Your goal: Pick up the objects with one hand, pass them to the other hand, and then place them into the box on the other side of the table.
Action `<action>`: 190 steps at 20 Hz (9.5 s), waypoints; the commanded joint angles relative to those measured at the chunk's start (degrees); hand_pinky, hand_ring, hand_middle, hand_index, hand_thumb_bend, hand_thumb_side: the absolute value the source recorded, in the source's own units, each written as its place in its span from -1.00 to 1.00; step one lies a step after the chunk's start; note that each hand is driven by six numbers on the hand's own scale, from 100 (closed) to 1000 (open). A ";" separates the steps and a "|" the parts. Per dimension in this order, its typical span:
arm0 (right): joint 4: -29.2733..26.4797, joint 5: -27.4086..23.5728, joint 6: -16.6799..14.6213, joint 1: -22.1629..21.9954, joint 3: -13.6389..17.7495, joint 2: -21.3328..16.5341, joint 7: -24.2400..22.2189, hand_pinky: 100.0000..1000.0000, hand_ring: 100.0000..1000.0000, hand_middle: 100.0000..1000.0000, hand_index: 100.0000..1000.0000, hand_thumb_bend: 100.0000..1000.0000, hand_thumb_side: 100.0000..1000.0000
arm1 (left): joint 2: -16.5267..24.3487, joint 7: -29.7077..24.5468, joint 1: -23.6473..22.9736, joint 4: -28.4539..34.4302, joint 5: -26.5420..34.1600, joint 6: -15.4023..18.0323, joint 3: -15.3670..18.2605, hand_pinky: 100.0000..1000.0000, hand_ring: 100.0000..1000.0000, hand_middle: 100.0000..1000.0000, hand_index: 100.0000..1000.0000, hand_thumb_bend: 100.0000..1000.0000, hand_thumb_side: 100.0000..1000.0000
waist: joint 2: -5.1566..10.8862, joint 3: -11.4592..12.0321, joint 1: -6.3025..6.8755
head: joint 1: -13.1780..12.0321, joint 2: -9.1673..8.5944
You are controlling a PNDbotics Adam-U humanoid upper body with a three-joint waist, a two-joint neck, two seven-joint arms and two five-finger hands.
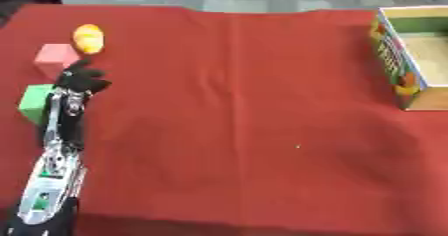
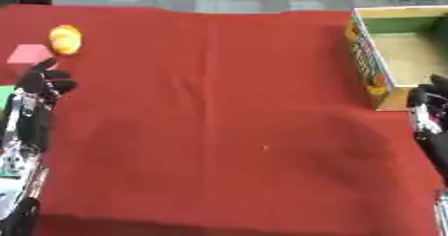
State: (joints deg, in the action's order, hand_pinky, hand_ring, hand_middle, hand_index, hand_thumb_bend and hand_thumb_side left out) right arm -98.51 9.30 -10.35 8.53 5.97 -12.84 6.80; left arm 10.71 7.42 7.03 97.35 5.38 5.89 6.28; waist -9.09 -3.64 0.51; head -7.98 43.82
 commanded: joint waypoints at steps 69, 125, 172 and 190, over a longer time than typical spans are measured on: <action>-0.77 1.00 -0.95 1.04 -0.97 -3.91 -3.21 0.44 0.36 0.36 0.67 -0.63 0.13 | 45.99 -35.49 14.89 -16.56 -30.28 6.87 -4.49 0.45 0.03 -0.05 0.19 -0.18 -0.52 | 1.99 -1.34 0.19 | -0.90 0.29; -6.77 51.05 -22.03 26.82 -29.77 0.92 -9.54 0.52 0.46 0.46 0.74 0.01 0.00 | 25.40 -40.04 33.19 -4.63 31.48 -14.04 -34.51 0.46 0.05 -0.05 0.16 0.11 -0.54 | 1.07 -0.27 -0.65 | 0.82 0.29; -4.88 48.88 -5.64 26.52 -27.76 0.13 7.09 0.02 -0.09 -0.12 0.10 -0.87 -0.33 | 26.00 -38.83 33.29 -9.22 22.77 -9.02 -30.15 0.66 0.50 0.48 0.67 1.00 0.31 | 0.91 -1.00 -0.50 | 0.54 0.29; 22.08 33.12 13.73 38.39 -12.42 -17.60 10.52 0.04 -0.08 -0.10 0.15 -0.80 -0.28 | 22.41 -21.37 15.40 2.06 14.74 -1.16 -12.26 0.62 0.44 0.40 0.63 0.73 0.31 | 0.51 2.96 0.15 | 5.18 0.29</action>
State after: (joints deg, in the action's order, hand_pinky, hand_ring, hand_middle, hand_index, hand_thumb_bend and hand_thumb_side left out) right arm -78.91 43.29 2.36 45.57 -7.92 -27.83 16.87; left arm 32.97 -14.88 21.91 97.78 20.94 4.39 -7.55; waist -8.53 -0.63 0.30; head -3.29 43.84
